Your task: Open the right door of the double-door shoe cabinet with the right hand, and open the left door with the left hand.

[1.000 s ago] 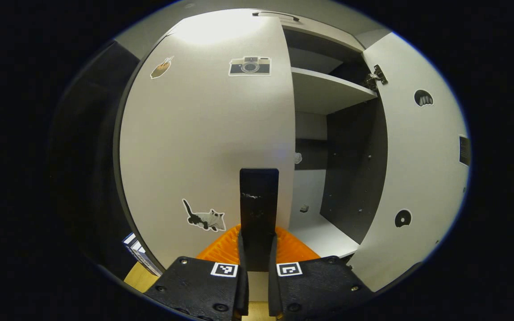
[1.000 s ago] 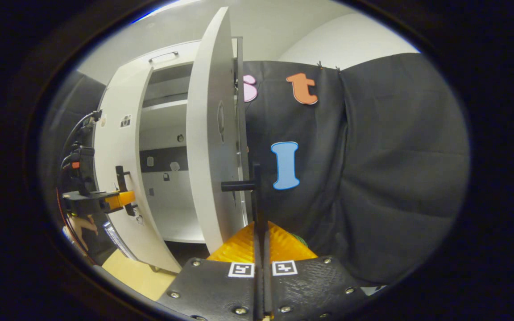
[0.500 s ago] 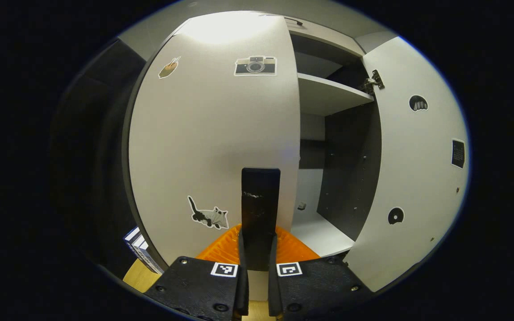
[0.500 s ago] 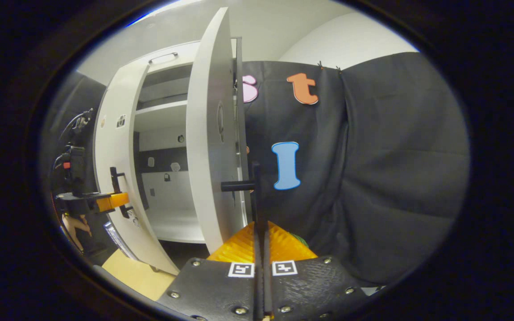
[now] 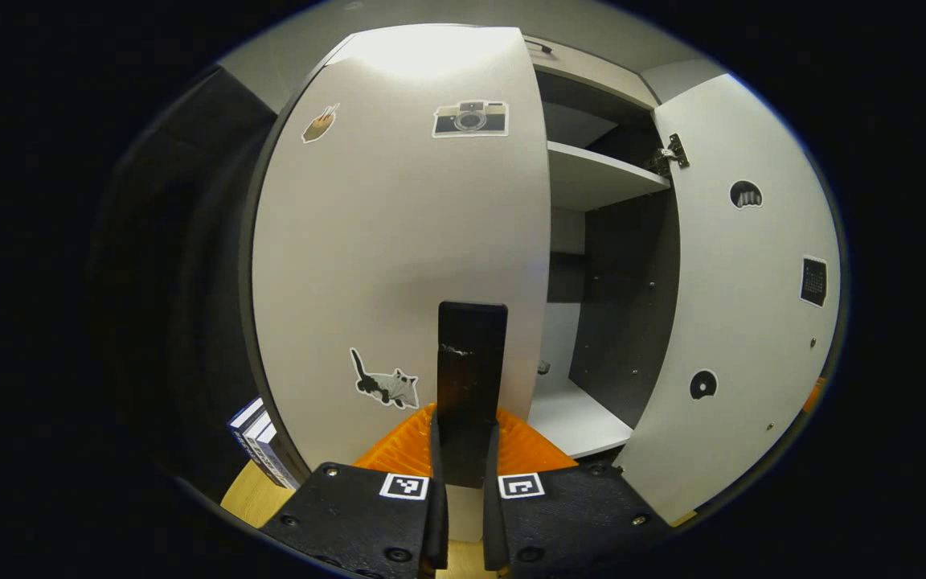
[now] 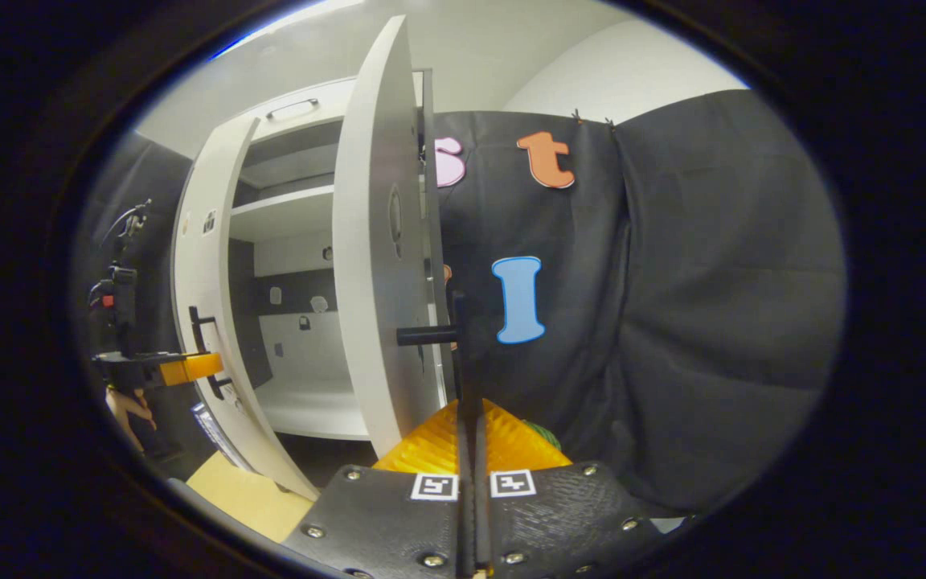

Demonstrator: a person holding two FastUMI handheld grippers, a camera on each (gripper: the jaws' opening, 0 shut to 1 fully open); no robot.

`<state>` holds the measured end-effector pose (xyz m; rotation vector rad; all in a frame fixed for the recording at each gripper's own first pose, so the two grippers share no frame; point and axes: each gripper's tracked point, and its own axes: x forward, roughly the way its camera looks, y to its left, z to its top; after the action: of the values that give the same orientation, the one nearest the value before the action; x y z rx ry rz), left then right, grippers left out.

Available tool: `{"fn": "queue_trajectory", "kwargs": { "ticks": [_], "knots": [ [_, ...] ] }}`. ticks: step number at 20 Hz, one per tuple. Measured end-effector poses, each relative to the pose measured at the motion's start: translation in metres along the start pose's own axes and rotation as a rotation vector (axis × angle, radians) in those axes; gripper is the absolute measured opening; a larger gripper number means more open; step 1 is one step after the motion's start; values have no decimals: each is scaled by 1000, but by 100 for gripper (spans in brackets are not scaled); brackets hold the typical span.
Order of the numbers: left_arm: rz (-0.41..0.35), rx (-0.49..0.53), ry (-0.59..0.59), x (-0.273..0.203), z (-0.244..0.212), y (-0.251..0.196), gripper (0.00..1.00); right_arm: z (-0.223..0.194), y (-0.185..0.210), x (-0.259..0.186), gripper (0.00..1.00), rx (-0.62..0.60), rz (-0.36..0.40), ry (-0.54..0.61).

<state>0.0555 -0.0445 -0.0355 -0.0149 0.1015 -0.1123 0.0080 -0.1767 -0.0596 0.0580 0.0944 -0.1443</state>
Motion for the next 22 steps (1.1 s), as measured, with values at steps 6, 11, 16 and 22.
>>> {"fn": "queue_trajectory", "kwargs": {
  "ticks": [6, 11, 16, 22],
  "knots": [
    [-26, -3, 4, -15, -2, 7, 17, 2, -4, 0, 7, -5, 19, 9],
    [-49, -2, 12, -22, -4, 11, 17, 4, -17, 5, 10, -4, 53, 19],
    [-66, -5, 15, -29, -4, 15, 17, 3, -21, 5, 22, 24, 73, 16],
    [-65, -5, 19, -38, -6, 19, 17, 5, -21, 5, 28, 15, 78, 18]
  ]
}}
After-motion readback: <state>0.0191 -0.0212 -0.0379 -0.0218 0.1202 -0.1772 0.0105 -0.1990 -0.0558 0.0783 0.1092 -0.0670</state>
